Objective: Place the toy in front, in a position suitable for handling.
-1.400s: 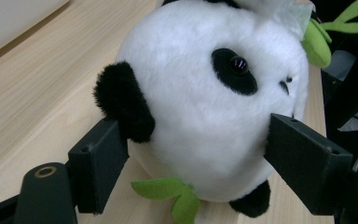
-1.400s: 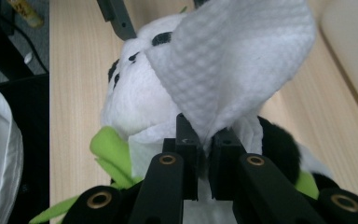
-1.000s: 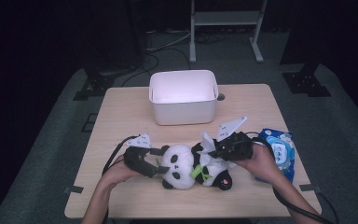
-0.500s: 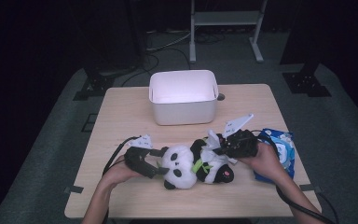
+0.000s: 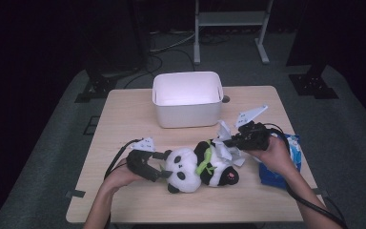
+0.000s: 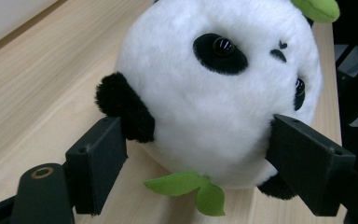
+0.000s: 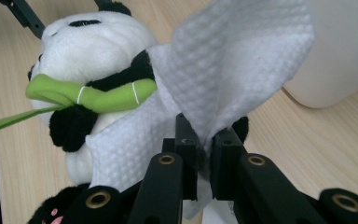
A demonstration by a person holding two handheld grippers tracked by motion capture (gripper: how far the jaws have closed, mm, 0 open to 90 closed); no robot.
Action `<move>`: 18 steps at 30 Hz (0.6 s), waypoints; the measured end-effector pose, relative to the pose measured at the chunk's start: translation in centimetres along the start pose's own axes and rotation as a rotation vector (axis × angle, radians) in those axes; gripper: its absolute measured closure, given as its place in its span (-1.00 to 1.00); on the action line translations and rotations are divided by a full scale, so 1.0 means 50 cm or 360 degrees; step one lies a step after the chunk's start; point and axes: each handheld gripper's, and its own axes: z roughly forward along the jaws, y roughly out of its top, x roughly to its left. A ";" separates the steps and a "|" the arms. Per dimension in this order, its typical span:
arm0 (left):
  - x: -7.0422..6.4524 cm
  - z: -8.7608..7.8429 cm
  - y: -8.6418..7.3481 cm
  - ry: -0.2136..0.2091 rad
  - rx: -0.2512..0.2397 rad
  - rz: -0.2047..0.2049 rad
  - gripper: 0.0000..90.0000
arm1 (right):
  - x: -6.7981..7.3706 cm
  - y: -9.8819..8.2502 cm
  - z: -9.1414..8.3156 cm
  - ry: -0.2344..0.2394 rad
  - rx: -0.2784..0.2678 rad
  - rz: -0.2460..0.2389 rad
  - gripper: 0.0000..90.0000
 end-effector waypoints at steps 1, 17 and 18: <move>0.000 0.000 0.001 0.0003 0.0002 0.0008 -0.57 | -0.001 0.001 0.003 -0.0002 0.0001 -0.0005 0.84; 0.004 0.004 0.004 0.0079 -0.0026 -0.0007 -0.57 | 0.033 -0.024 -0.011 0.0129 0.0023 -0.0009 0.83; 0.004 0.005 0.004 0.0088 -0.0033 -0.0019 -0.57 | 0.036 -0.029 -0.015 0.0140 0.0019 -0.0001 0.83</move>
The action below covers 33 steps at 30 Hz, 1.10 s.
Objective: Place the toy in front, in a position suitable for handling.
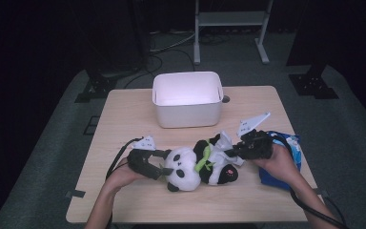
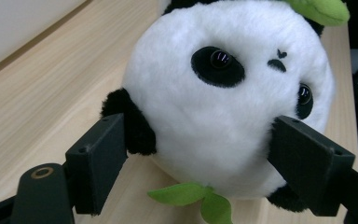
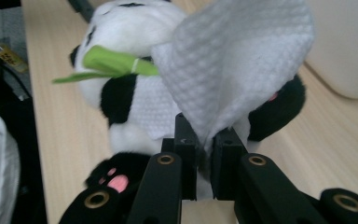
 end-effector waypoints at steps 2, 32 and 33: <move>0.001 0.001 0.000 0.0003 -0.0005 -0.0003 -0.57 | 0.007 -0.009 -0.004 0.0023 0.0001 0.0006 0.83; 0.013 -0.044 -0.019 0.0073 -0.0018 -0.0023 -0.57 | 0.104 0.116 0.115 0.0137 0.0177 -0.0252 0.82; 0.014 -0.046 -0.021 0.0079 -0.0017 -0.0027 -0.57 | 0.104 0.122 0.120 0.0132 0.0180 -0.0265 0.82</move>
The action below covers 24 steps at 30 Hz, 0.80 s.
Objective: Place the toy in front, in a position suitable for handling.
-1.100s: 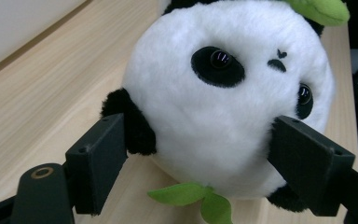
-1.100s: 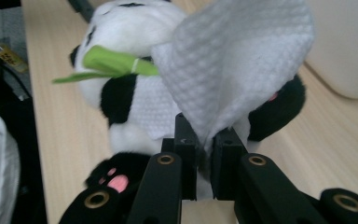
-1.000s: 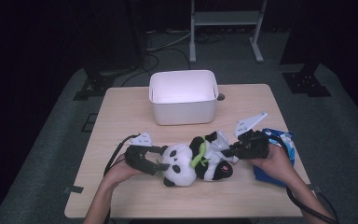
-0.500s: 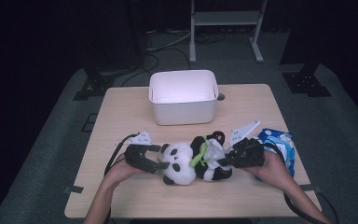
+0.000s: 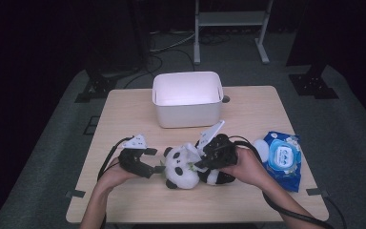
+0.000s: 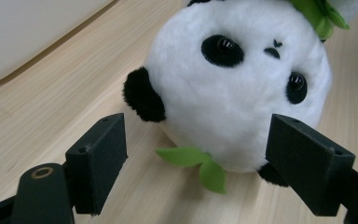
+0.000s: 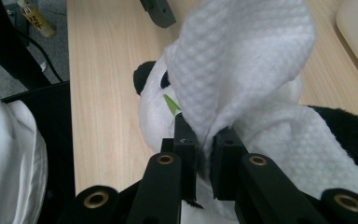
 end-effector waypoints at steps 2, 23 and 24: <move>0.002 -0.004 -0.005 0.0018 0.0008 -0.0009 -0.57 | 0.000 0.013 0.003 -0.0006 0.0010 0.0000 0.83; -0.017 0.049 -0.020 -0.0151 0.0089 0.0033 -0.58 | 0.014 0.140 0.086 0.0052 0.0183 -0.0157 0.83; -0.017 0.051 -0.021 -0.0153 0.0088 0.0031 -0.58 | 0.014 0.142 0.092 0.0055 0.0191 -0.0162 0.83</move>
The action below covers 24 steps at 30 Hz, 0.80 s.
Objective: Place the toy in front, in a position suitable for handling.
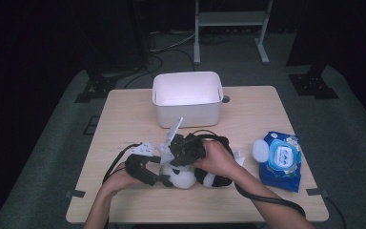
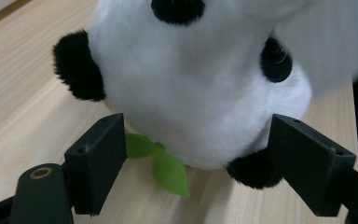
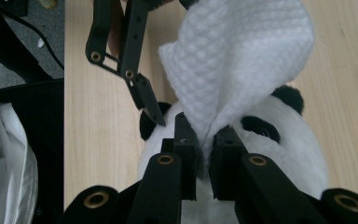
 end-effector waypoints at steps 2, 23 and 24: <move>0.001 0.000 -0.001 -0.0003 0.0001 0.0000 -0.58 | -0.002 0.000 0.007 -0.0002 0.0012 -0.0003 0.82; 0.013 0.012 -0.027 -0.0094 0.0027 -0.0066 -0.58 | -0.052 -0.105 -0.040 -0.0060 -0.0021 0.0226 0.83; 0.013 0.013 -0.027 -0.0105 0.0014 -0.0075 -0.58 | -0.052 -0.103 -0.039 -0.0063 -0.0015 0.0221 0.83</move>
